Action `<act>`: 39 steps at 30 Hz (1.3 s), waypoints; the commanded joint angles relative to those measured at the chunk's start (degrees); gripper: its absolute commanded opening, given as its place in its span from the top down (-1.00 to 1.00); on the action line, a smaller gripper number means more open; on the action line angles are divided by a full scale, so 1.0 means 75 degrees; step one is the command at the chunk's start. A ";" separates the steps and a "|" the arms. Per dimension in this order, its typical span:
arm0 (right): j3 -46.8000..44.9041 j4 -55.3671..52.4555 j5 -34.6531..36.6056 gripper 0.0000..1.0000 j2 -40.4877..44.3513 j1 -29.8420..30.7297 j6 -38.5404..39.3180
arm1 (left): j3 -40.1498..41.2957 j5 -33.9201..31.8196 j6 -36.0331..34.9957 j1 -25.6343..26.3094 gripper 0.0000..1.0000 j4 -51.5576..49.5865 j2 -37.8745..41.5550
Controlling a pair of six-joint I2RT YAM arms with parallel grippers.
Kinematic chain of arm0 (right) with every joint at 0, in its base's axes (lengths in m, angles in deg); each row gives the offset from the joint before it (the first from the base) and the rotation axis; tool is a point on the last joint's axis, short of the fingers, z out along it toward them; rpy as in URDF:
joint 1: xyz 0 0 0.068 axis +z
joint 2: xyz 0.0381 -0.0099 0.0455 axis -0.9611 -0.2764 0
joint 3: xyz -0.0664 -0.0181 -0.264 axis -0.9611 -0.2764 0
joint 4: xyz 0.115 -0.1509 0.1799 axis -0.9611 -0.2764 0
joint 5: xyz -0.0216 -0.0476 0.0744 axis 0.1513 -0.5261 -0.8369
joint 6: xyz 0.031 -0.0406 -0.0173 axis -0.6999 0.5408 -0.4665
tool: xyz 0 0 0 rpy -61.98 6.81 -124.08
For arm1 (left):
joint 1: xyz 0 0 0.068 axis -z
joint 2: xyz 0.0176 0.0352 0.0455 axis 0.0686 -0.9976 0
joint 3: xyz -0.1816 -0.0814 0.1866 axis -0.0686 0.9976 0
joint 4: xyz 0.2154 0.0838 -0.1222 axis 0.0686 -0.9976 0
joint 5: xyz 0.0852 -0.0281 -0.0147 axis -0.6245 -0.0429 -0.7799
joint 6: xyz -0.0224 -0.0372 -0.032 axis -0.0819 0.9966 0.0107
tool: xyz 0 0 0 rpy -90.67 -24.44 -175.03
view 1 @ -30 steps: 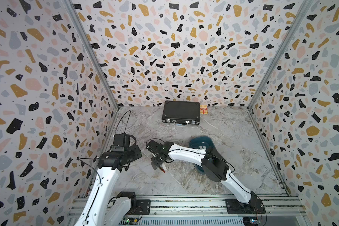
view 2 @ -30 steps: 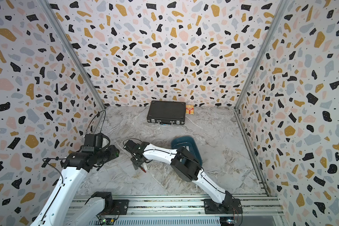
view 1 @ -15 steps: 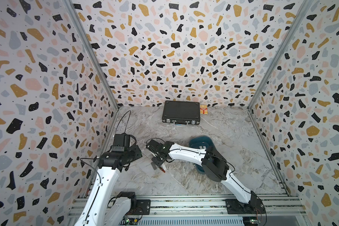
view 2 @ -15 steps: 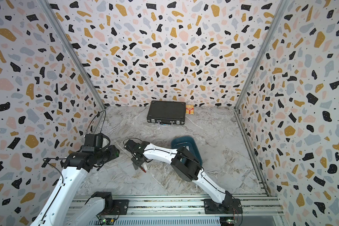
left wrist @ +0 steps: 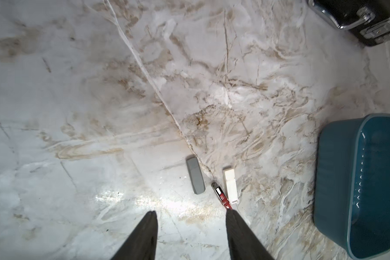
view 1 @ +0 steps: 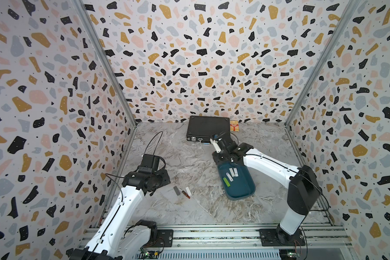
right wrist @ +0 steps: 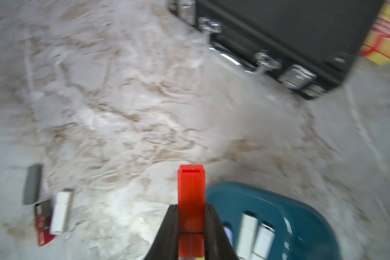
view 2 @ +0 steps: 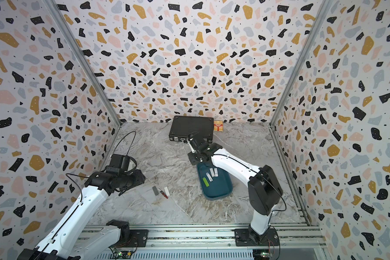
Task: Put the usb flash drive into the storage box
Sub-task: Place the USB flash in the storage box.
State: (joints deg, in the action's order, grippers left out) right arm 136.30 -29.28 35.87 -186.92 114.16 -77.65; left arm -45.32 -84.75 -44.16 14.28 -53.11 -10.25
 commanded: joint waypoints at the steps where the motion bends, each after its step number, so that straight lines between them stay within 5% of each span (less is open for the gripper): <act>1: -0.0993 0.0039 -0.0059 0.70 0.0328 -0.0509 -0.0215 | 0.0025 0.0018 0.0162 0.0062 -0.09 0.0290 0.0005; 12: -0.2409 0.0219 -0.0073 0.66 0.0248 -0.1370 -0.0474 | 0.0844 -0.0820 0.1031 0.1430 -0.09 0.0956 -0.0556; 24: -0.2656 0.0467 -0.0333 0.11 0.0677 -0.1435 -0.0200 | 0.1043 -0.1141 0.1157 0.1551 -0.10 0.1382 -0.1238; 39: -0.2744 0.0727 -0.1054 0.08 0.1512 -0.1445 -0.0177 | 0.1295 -0.1343 0.1486 0.2034 -0.05 0.2066 -0.2409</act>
State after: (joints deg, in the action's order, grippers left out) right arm 115.95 -22.90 28.72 -176.83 103.54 -79.72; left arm -36.40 -93.73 -34.02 28.90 -39.74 -27.12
